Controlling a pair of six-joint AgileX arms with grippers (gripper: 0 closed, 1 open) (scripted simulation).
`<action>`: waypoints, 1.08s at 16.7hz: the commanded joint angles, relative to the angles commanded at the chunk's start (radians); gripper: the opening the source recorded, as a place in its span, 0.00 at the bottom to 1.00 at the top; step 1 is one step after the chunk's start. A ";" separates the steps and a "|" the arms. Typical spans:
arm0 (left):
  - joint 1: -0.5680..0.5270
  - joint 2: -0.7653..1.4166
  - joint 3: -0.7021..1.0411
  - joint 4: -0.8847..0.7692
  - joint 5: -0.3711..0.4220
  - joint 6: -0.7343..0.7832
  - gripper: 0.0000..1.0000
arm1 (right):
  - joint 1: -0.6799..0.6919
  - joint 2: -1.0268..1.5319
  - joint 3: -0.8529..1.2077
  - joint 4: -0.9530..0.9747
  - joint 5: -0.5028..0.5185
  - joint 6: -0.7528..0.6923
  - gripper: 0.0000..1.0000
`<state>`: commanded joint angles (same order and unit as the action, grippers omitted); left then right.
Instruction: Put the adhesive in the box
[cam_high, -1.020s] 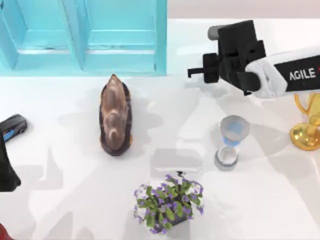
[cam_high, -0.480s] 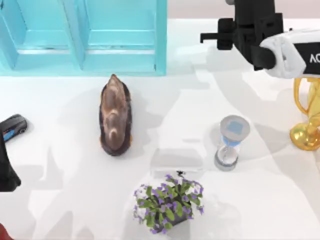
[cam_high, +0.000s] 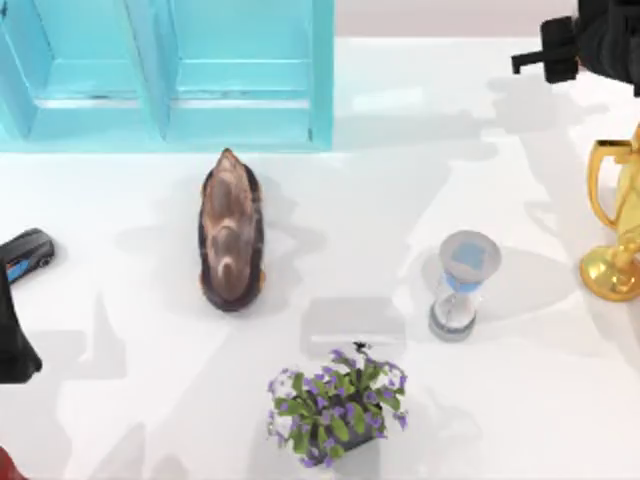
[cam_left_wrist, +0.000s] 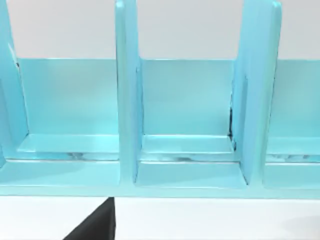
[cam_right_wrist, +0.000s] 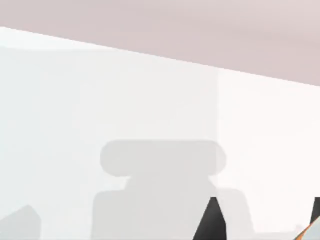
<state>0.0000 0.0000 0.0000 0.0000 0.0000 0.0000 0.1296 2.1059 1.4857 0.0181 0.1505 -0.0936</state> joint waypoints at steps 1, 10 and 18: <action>0.000 0.000 0.000 0.000 0.000 0.000 1.00 | -0.061 -0.016 0.004 -0.046 -0.050 -0.077 0.00; 0.000 0.000 0.000 0.000 0.000 0.000 1.00 | -0.661 -0.151 -0.027 -0.616 -0.611 -0.977 0.00; 0.000 0.000 0.000 0.000 0.000 0.000 1.00 | -1.029 -0.183 -0.136 -1.125 -1.026 -1.650 0.00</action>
<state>0.0000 0.0000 0.0000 0.0000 0.0000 0.0000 -0.8998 1.9228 1.3498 -1.1065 -0.8752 -1.7439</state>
